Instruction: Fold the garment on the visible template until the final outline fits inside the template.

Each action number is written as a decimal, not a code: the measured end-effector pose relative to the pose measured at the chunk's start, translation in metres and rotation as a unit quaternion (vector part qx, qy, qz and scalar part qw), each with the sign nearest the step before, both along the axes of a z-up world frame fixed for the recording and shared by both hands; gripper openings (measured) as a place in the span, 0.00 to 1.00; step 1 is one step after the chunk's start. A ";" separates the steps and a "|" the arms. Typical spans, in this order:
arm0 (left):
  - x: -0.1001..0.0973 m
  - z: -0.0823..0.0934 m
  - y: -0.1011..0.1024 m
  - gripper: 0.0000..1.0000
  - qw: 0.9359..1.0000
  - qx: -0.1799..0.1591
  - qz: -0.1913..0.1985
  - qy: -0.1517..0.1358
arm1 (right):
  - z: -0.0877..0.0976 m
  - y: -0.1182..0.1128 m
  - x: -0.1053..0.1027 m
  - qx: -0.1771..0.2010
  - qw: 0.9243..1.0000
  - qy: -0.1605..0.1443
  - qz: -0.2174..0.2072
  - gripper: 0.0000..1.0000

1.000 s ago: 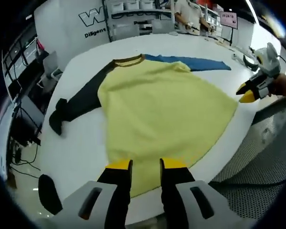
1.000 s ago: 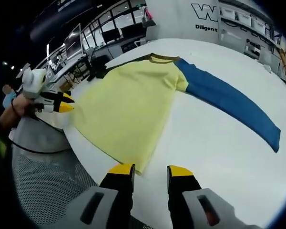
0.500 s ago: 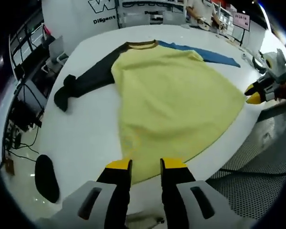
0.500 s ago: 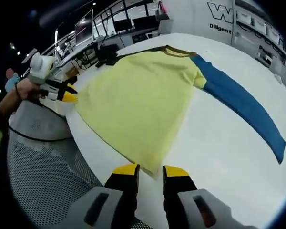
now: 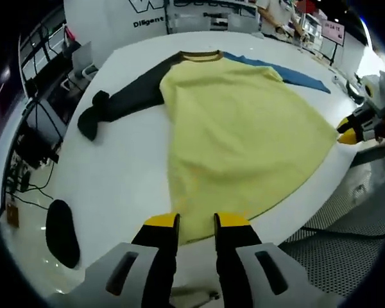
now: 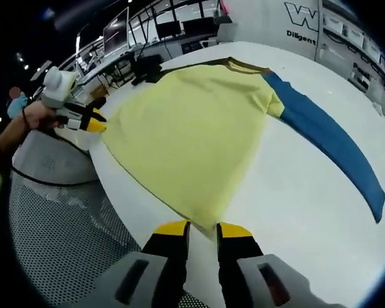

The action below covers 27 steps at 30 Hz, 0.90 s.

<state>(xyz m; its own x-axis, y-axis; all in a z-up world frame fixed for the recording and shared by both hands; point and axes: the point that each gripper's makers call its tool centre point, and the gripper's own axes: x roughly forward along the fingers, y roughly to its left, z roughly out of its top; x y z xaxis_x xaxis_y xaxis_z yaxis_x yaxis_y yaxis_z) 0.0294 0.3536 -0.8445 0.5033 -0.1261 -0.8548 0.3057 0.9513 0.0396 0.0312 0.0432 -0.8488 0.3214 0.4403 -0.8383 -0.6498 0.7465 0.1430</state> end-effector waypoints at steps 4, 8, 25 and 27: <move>0.000 0.000 -0.002 0.16 1.000 0.004 -0.006 0.001 | 0.002 0.005 0.005 -0.002 1.000 -0.006 0.006 0.06; -0.001 0.000 -0.004 0.13 1.000 0.004 -0.012 0.003 | 0.004 0.009 0.006 0.004 1.000 -0.013 0.009 0.00; 0.000 -0.001 -0.011 0.00 0.998 0.014 -0.061 0.001 | 0.047 -0.011 0.013 -0.052 0.989 -0.098 0.099 0.00; 0.000 -0.001 -0.011 0.00 0.998 0.016 -0.062 0.001 | 0.050 -0.007 0.008 -0.067 0.981 -0.108 0.150 0.00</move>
